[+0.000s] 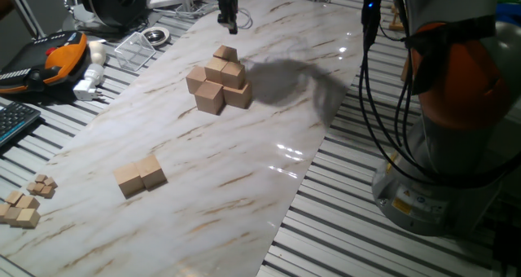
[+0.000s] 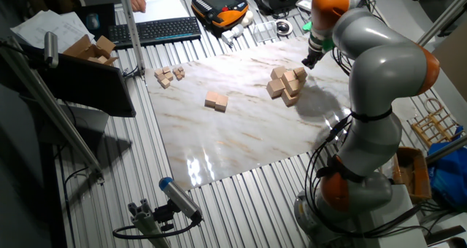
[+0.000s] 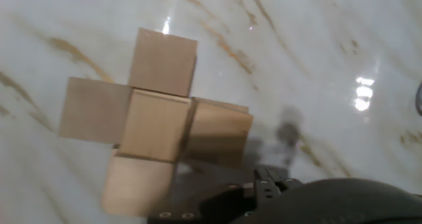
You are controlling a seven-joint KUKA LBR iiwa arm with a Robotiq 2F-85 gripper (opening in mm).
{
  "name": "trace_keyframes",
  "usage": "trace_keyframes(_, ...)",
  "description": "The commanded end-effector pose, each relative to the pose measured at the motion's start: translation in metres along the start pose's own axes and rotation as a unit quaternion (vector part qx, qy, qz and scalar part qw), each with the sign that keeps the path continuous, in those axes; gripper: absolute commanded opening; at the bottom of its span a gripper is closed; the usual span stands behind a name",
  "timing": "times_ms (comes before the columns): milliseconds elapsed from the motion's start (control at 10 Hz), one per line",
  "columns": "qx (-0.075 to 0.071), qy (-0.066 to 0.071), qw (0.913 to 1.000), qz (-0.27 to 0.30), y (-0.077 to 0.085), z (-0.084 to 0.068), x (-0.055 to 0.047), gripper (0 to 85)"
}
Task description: Stack the blocks into a cross shape
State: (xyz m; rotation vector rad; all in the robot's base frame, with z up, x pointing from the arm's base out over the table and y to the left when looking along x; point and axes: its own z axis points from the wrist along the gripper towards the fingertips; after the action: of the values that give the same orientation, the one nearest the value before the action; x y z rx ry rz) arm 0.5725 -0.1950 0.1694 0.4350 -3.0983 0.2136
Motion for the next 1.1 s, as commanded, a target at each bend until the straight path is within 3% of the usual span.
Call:
trace_keyframes(0,-0.002,-0.002,1.0000,-0.001,-0.003,0.003,-0.001,0.0)
trace_keyframes(300,-0.007,-0.009,0.9999,-0.001,-0.004,0.015,-0.009,0.0)
trace_keyframes(600,-0.019,-0.024,0.9995,-0.005,-0.006,0.036,-0.017,0.0)
trace_keyframes(1000,-0.026,-0.026,0.9993,-0.004,0.002,0.044,-0.022,0.0)
